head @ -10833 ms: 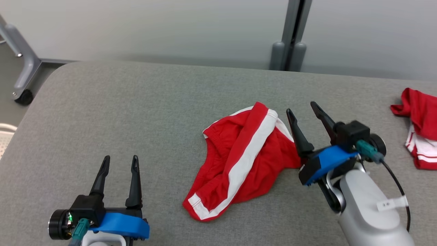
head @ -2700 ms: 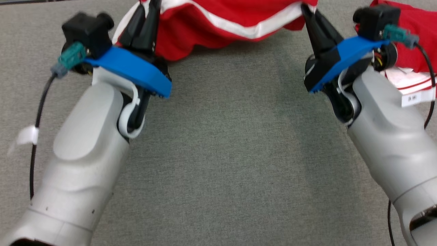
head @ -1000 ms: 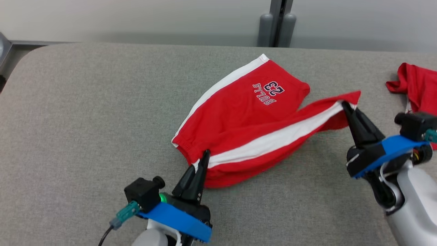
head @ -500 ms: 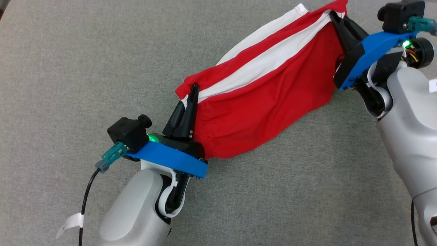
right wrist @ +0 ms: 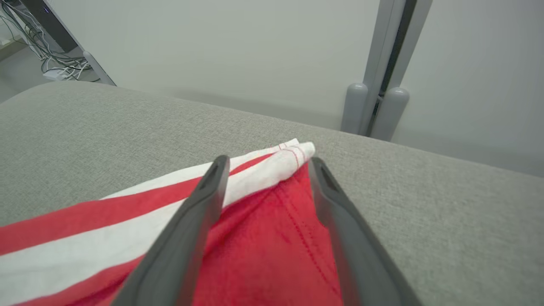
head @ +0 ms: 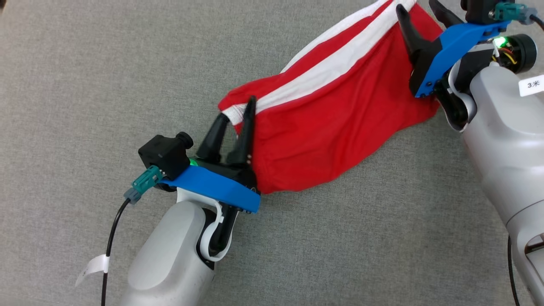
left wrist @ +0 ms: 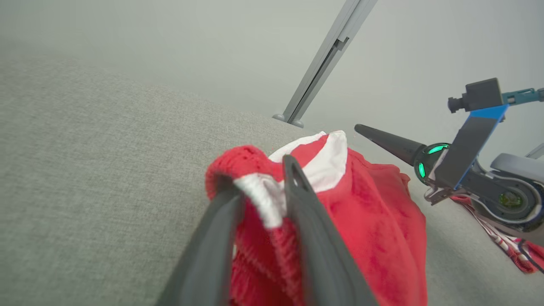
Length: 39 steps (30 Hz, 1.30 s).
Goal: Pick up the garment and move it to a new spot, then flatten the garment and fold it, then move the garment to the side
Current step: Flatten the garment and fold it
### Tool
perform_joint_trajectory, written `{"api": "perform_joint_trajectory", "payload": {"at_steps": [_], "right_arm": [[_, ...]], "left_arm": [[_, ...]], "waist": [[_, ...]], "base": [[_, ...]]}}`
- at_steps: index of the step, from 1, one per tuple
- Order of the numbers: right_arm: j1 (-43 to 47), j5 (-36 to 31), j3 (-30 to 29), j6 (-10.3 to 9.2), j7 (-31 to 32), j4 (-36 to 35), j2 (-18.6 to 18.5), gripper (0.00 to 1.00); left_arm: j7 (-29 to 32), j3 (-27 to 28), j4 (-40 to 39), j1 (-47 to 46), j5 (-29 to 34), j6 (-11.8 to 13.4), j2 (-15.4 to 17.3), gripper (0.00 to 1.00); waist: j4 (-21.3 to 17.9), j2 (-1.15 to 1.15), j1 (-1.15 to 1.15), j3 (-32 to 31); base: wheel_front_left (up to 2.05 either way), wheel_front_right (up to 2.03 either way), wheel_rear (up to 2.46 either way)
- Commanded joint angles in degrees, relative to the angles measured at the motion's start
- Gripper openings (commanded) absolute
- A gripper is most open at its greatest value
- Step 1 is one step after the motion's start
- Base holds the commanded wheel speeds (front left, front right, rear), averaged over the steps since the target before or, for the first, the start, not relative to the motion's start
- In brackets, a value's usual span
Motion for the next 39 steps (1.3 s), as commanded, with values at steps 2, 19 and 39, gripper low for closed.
{"api": "perform_joint_trajectory", "payload": {"at_steps": [2,19,39], "right_arm": [[0.7,0.3,1.4,0.01,-1.0,1.1,-0.8,1.0],[7.5,6.4,6.1,0.01,-1.2,4.3,-11.0,1.0],[8.3,7.6,10.8,0.01,6.2,6.7,-11.8,1.0]], "left_arm": [[-0.3,0.7,-0.2,1.4,1.1,-0.1,0.0,1.0],[-0.2,11.8,-7.8,14.1,15.0,0.5,0.0,1.0],[-0.2,23.0,-16.0,18.3,17.9,4.6,0.0,1.0]], "waist": [[-0.2,-0.02,0.0,-1.3],[5.8,-0.02,0.0,-6.9],[8.1,-0.02,0.0,-5.0]], "base": [[0.0,0.0,0.0],[0.0,0.0,0.0],[0.0,0.0,0.0]]}}
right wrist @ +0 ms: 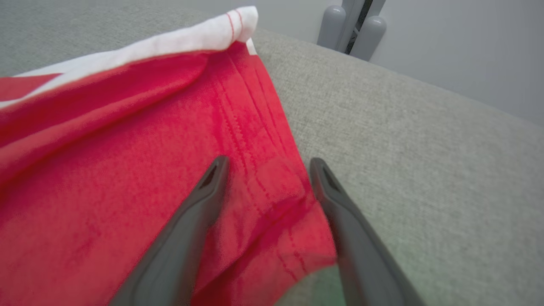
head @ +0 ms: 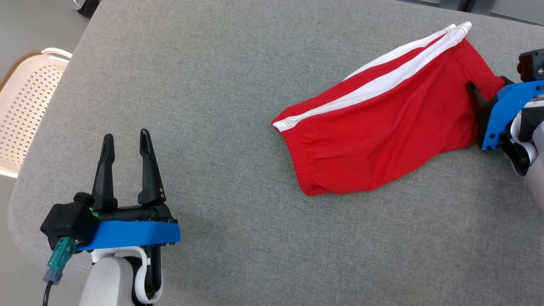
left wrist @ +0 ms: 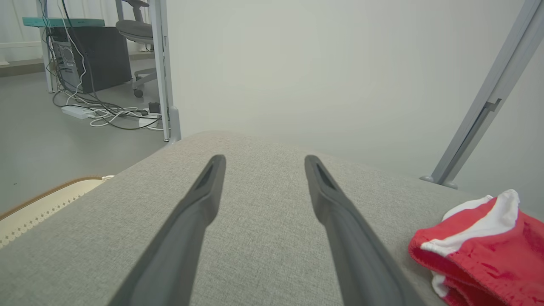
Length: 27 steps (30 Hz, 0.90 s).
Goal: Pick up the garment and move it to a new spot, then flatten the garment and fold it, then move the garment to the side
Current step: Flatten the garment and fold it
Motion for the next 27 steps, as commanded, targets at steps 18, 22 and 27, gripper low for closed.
{"api": "perform_joint_trajectory", "payload": {"at_steps": [18,22,27], "right_arm": [[4.6,6.1,1.7,0.0,-3.4,-3.5,3.1,0.0],[8.9,9.1,2.1,0.0,-5.9,-6.1,3.5,0.0],[14.9,13.4,1.9,0.0,-9.3,-10.0,3.4,0.0]], "left_arm": [[-0.2,2.0,0.7,0.6,2.3,-0.5,0.0,1.0],[-0.2,3.2,1.0,1.8,3.5,-1.0,0.0,1.0],[-0.2,4.1,1.2,3.6,5.8,-1.3,0.0,1.0]], "waist": [[-6.7,0.0,0.0,-3.9],[-9.9,0.0,0.0,-6.7],[-13.6,0.0,0.0,-9.4]], "base": [[0.0,0.0,0.0],[0.0,0.0,0.0],[0.0,0.0,0.0]]}}
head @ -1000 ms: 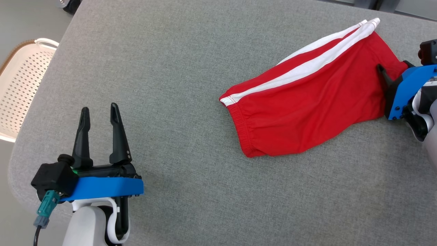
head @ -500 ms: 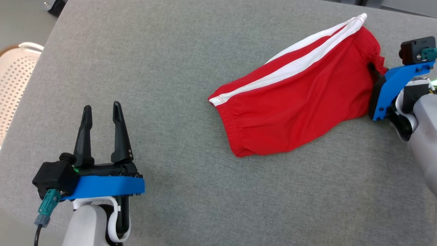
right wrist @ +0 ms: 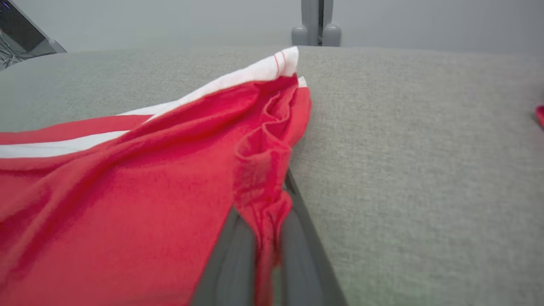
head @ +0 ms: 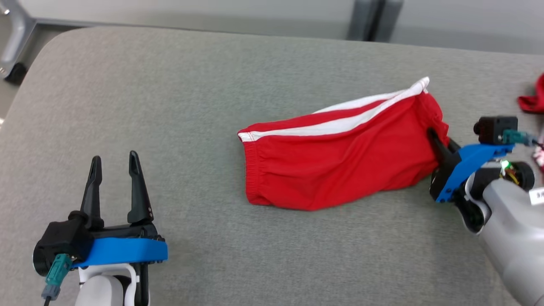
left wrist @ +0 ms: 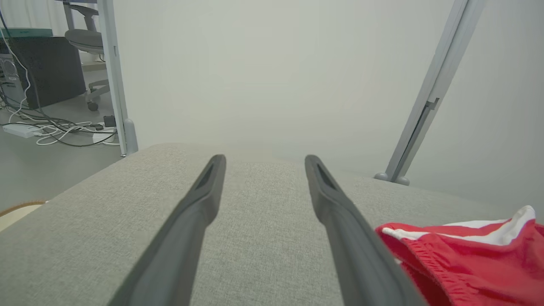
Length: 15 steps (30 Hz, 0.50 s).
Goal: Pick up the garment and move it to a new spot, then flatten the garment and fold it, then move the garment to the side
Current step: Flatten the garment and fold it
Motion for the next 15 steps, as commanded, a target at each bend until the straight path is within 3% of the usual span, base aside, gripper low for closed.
{"api": "perform_joint_trajectory", "payload": {"at_steps": [1,15], "right_arm": [[2.3,1.0,-0.2,-0.01,-0.8,-0.6,-0.3,0.0],[16.9,7.7,-4.3,0.0,-5.0,-6.6,-4.5,0.0]], "left_arm": [[-0.2,0.4,0.2,0.6,0.7,-0.4,0.1,1.0],[-0.2,3.5,0.5,4.2,3.3,-1.3,0.0,1.0]], "waist": [[-2.7,0.01,0.01,-2.4],[-8.8,0.01,0.01,-6.1]], "base": [[0.0,0.0,0.0],[0.0,0.0,0.0]]}}
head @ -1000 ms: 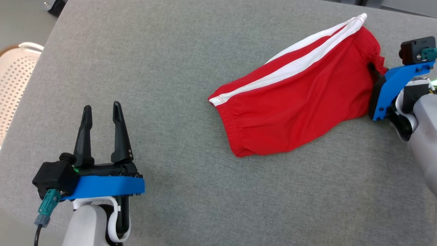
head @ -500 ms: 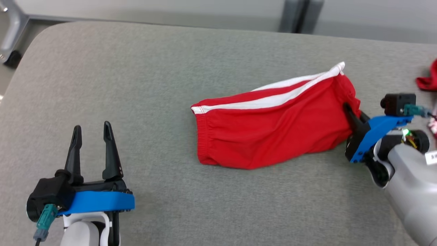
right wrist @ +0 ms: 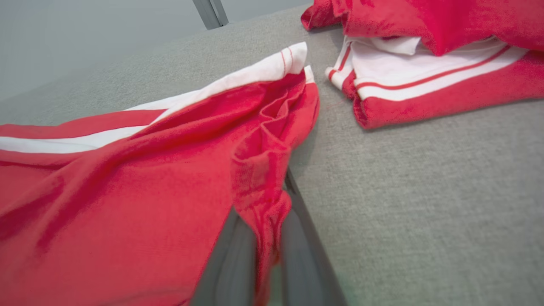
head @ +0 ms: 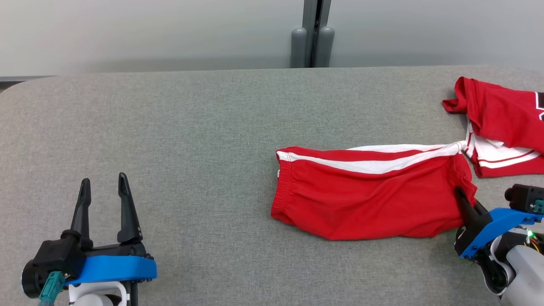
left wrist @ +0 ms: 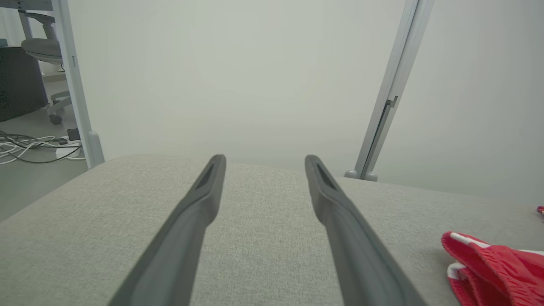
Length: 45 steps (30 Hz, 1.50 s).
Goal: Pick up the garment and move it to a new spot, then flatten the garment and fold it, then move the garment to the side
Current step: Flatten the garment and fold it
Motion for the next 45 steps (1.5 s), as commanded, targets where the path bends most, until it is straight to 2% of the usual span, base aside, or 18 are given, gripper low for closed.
{"api": "perform_joint_trajectory", "payload": {"at_steps": [1,9,17,22,27,33,45], "right_arm": [[0.7,0.2,-0.4,0.01,-0.3,-0.3,-0.1,0.0],[-1.0,-0.6,-2.6,0.01,-0.5,-2.6,0.8,0.0],[-2.0,-5.9,-4.8,0.01,-0.5,-12.0,2.6,0.0],[-3.0,-8.0,-4.0,0.01,-0.2,-15.9,5.4,0.0],[-4.4,-10.9,-2.4,0.01,0.9,-15.9,9.5,0.0],[-2.0,-12.6,0.1,0.01,1.4,-15.1,13.0,0.0],[1.6,-13.2,5.0,0.01,0.3,-12.0,18.7,0.0]], "left_arm": [[-0.2,-0.2,0.1,0.3,0.1,0.0,0.0,1.0],[-0.2,-0.8,0.8,0.1,-0.1,-0.3,0.0,1.0],[-0.2,-1.0,0.8,1.0,-0.5,-0.2,0.0,1.0],[-0.2,-1.8,0.8,0.9,-1.0,0.1,0.0,1.0],[-0.2,-2.7,0.8,1.1,-1.7,0.2,0.0,1.0],[-0.2,-3.3,0.8,1.1,-2.3,0.3,0.0,1.0],[-0.2,-4.2,1.1,0.3,-2.4,0.7,0.0,1.0]], "waist": [[-0.3,0.0,0.01,-0.4],[0.1,0.0,0.01,-1.0],[1.0,0.0,0.01,-2.1],[2.2,0.0,0.01,-2.4],[4.5,0.0,0.01,-2.3],[6.5,0.0,0.01,-1.7],[7.2,0.0,0.01,-0.7]], "base": [[0.0,0.0,0.0],[0.0,0.0,0.0],[0.0,0.0,0.0],[0.0,0.0,0.0],[0.0,0.0,0.0],[0.0,0.0,0.0],[0.0,0.0,0.0]]}}
